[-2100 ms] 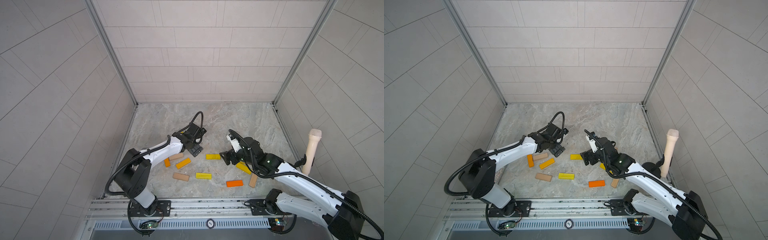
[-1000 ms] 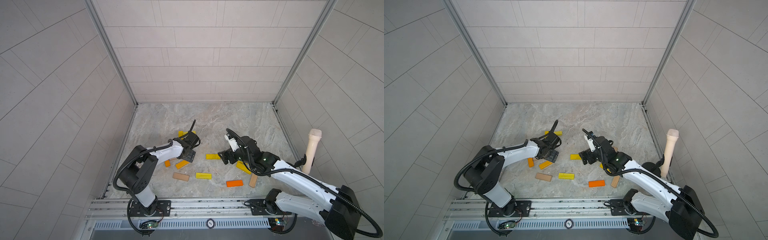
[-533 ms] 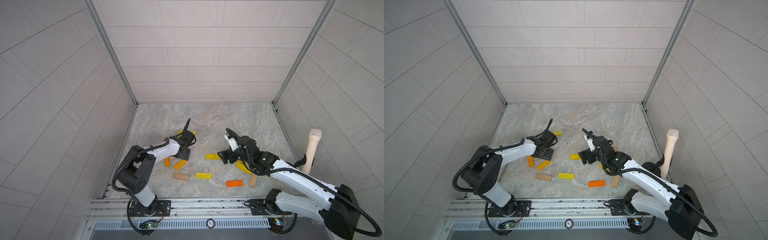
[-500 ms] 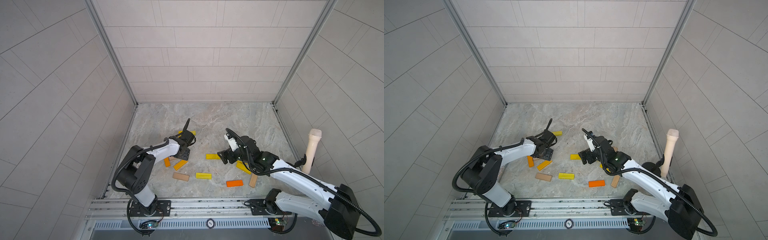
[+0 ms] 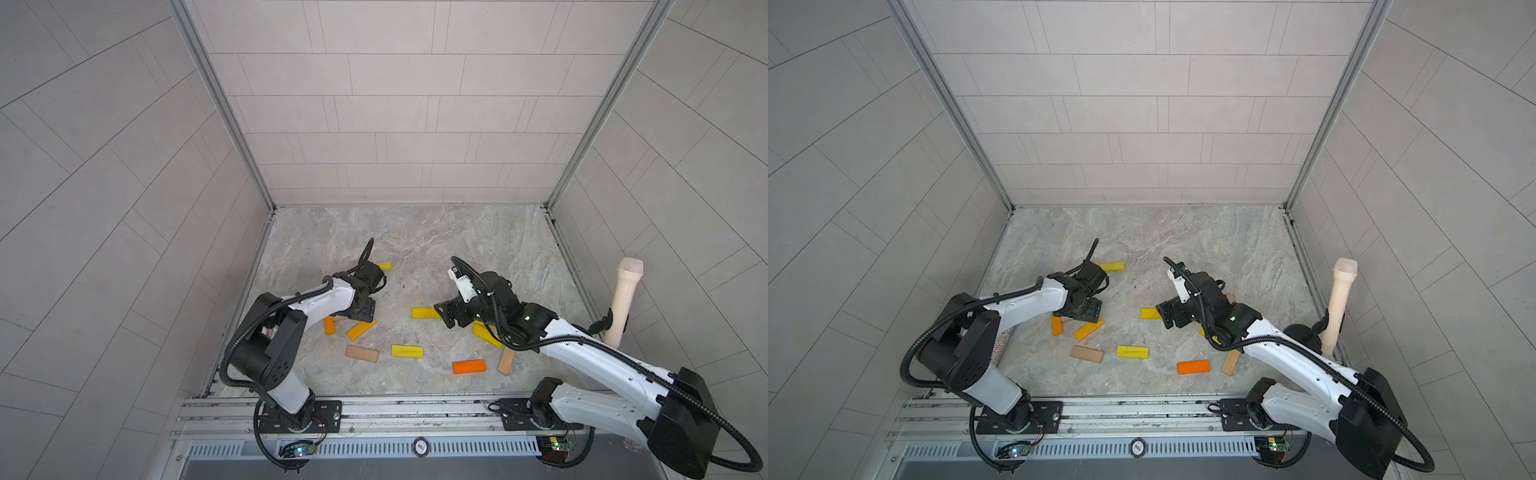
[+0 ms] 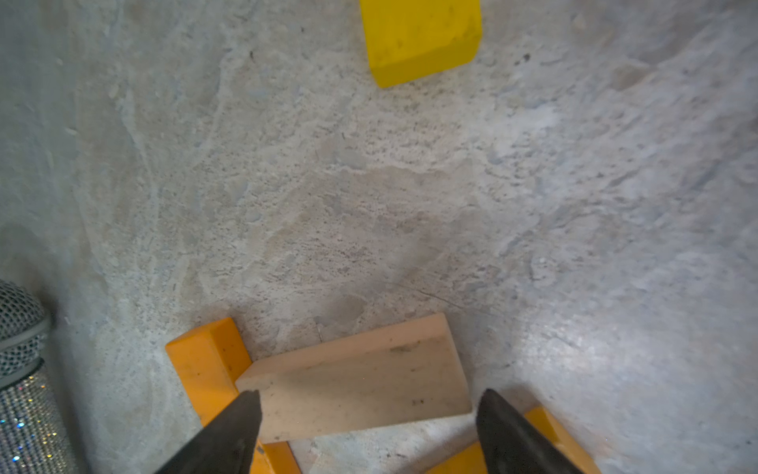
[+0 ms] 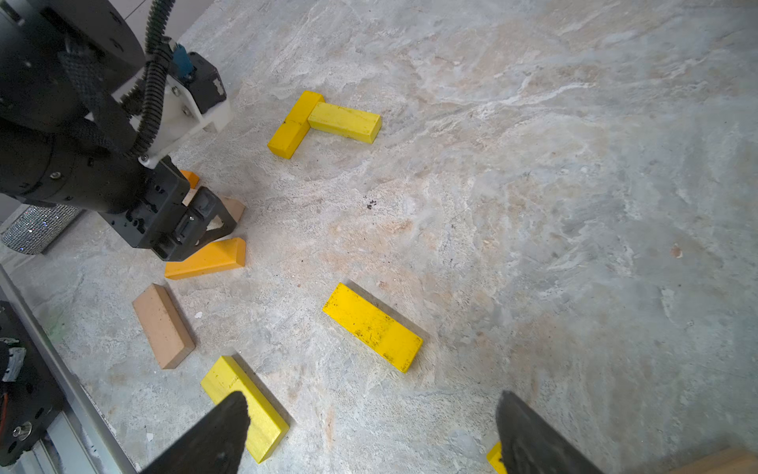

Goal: Assemble the number 8 with building blocks
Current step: Assemble the building block at the center of the board.

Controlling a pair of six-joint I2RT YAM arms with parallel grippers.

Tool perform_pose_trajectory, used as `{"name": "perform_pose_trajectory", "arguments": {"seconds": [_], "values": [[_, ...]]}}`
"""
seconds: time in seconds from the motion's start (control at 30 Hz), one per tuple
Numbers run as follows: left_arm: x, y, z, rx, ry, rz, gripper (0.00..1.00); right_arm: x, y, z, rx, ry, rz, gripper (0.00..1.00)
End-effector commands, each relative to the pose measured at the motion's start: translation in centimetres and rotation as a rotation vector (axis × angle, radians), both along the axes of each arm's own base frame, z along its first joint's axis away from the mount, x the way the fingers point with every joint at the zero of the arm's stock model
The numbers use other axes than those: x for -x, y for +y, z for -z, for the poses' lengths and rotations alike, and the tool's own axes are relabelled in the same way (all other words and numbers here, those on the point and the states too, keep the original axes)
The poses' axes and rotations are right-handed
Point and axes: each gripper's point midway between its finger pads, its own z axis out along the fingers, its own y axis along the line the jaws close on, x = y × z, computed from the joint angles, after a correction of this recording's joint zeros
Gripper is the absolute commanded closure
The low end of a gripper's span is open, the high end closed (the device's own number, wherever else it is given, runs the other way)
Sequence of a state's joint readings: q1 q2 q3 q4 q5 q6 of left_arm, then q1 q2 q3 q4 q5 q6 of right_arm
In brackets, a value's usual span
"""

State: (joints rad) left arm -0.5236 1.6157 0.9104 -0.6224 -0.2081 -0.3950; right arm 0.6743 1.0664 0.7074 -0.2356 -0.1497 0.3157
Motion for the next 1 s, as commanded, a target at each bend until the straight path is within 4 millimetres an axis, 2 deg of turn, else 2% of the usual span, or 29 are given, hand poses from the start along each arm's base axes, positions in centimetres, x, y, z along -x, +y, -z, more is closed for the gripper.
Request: {"name": "perform_pose_trajectory", "arguments": {"seconds": [0.0,0.1,0.2,0.43,0.67,0.97], "values": [[0.7,0.0,-0.5,0.032,0.0,-0.013,0.06,0.0,0.2,-0.3,-0.017,-0.012,0.002,0.04],[1.1,0.1,-0.5,0.038,0.014,-0.017,0.05,0.0,0.4,-0.3,-0.019,-0.01,0.0,0.04],[1.8,1.5,-0.4,-0.023,0.04,-0.054,0.06,0.0,0.3,-0.3,-0.018,-0.01,0.002,0.04],[2.0,3.6,-0.5,-0.056,0.035,-0.14,0.1,0.2,0.2,-0.2,-0.016,-0.009,0.003,0.04],[1.1,3.4,0.0,-0.071,0.039,-0.116,0.12,0.1,0.2,-0.2,-0.02,-0.01,0.006,0.04],[-0.3,2.0,0.5,-0.049,0.07,-0.063,0.22,0.1,0.1,-0.2,-0.01,-0.013,0.005,0.04]]}}
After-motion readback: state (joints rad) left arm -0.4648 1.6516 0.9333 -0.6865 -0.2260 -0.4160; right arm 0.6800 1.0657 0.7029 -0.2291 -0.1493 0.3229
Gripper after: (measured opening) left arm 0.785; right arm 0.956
